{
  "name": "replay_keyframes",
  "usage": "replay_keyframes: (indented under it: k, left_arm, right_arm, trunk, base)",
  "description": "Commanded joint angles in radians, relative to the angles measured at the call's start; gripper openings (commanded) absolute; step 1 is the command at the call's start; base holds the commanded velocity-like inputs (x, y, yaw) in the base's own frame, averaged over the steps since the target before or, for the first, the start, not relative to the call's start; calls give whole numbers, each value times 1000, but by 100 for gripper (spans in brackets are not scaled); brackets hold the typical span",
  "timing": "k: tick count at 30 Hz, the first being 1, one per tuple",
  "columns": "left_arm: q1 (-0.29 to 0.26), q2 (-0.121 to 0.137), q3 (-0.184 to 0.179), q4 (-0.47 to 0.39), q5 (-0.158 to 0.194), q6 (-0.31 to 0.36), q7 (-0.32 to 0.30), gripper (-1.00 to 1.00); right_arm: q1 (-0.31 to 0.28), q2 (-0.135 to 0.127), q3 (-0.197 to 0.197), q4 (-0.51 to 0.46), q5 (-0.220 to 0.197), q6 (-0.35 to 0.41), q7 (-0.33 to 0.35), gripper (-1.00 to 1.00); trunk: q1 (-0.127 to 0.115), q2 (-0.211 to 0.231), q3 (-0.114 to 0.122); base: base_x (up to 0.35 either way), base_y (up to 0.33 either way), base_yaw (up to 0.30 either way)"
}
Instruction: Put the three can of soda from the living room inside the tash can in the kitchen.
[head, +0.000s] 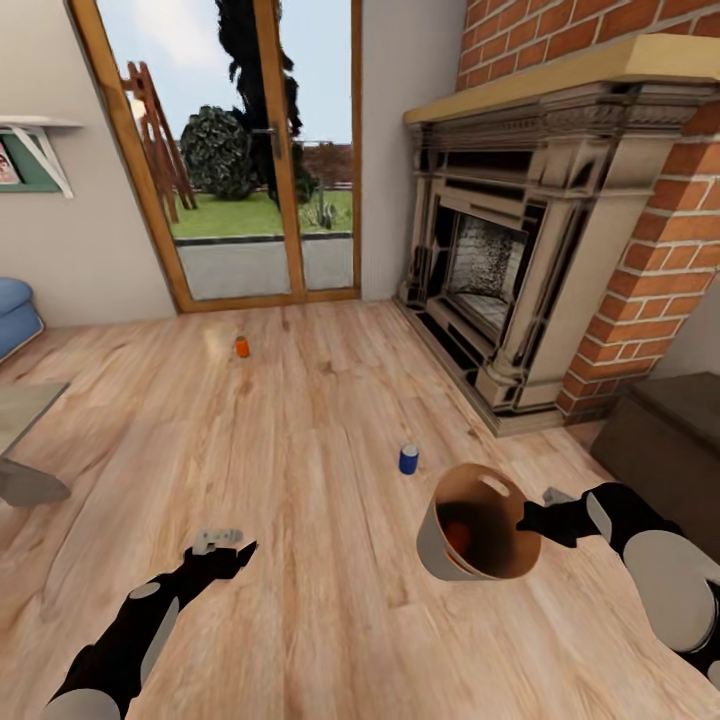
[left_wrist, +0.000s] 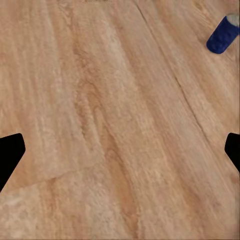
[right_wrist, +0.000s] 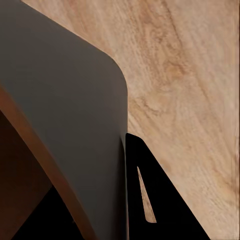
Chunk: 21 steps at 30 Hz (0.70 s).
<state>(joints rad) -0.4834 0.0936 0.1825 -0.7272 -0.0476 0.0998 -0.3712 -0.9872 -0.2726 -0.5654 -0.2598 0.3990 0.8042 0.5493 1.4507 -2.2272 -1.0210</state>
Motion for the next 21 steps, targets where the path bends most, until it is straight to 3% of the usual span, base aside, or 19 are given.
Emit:
replay_keyframes:
  k: [1, 12, 21]
  left_arm:
    - [0, 0, 0, 0, 0, 0, 0, 100]
    - [0, 0, 0, 0, -1, 0, 0, 100]
    - [0, 0, 0, 1, -2, 0, 0, 100]
  right_arm:
    - [-1, 0, -12, 0, -29, 9, 8, -100]
    - [-1, -7, -17, 0, -29, 9, 8, -100]
    - [0, -10, -19, 0, -29, 9, 8, -100]
  trunk:
    - [0, 0, 1]
    - [0, 0, 5]
    - [0, 0, 10]
  base:
    - [324, -100, -248]
    - [324, -100, -251]
    - [324, -16, -252]
